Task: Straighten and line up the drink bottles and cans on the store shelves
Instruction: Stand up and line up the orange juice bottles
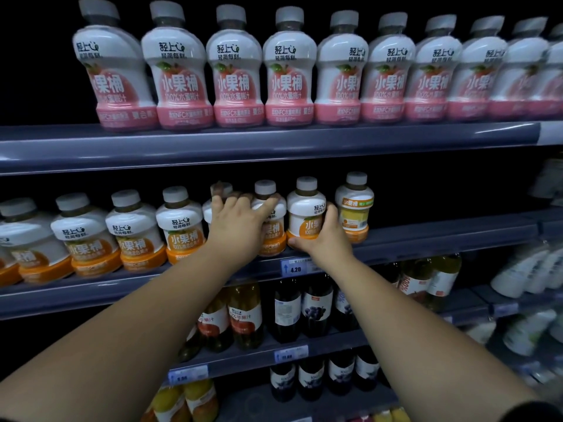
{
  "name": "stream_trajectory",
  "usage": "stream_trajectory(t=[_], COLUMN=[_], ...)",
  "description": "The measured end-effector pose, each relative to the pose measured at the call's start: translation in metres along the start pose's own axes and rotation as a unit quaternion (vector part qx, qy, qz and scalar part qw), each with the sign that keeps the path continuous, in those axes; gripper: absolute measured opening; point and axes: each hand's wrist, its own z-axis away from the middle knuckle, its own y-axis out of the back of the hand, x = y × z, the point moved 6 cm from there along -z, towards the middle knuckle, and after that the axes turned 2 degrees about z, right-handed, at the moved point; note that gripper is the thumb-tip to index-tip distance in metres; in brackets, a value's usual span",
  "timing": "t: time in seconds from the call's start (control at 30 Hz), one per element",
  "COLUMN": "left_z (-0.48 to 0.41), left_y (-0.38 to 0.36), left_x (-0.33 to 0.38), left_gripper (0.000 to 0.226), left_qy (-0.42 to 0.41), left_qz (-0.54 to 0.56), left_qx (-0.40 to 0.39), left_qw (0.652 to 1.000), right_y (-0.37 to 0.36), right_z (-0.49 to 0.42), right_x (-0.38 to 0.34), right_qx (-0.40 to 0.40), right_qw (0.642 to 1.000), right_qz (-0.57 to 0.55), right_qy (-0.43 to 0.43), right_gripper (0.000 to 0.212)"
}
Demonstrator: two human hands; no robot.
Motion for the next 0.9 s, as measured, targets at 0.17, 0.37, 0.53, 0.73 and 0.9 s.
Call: stream_trajectory(t=[0.17,0.37,0.53,0.73,0.9], left_z=[0.001,0.0,-0.001,-0.002,-0.02], left_y=[-0.001,0.002,0.007,0.009,0.002], left_x=[0.0,0.001,0.007,0.046,0.078], left_gripper=[0.064,0.067,0.063,0.065,0.066], left_qy=[0.006,0.009,0.014,-0.046,-0.059], left_qz=[0.007,-0.009,-0.009,0.001,-0.002], left_qx=[0.011,0.029,0.047,0.116,0.08], left_qw=[1.0,1.0,0.999,0.992,0.995], right_y=[0.001,0.004,0.021,0.077,0.072], right_z=[0.004,0.006,0.013,0.007,-0.022], right_x=[-0.002,-0.005,-0.001,0.033,0.064], right_qx=[0.005,-0.024,0.008,0.204,0.067], right_qw=[1.0,0.999,0.999,0.977,0.998], right_qz=[0.018,0.019,-0.027,-0.008,-0.002], right_qy=[0.009,0.017,0.046,0.063,-0.018], right_gripper=[0.108,0.103,0.085,0.062,0.113])
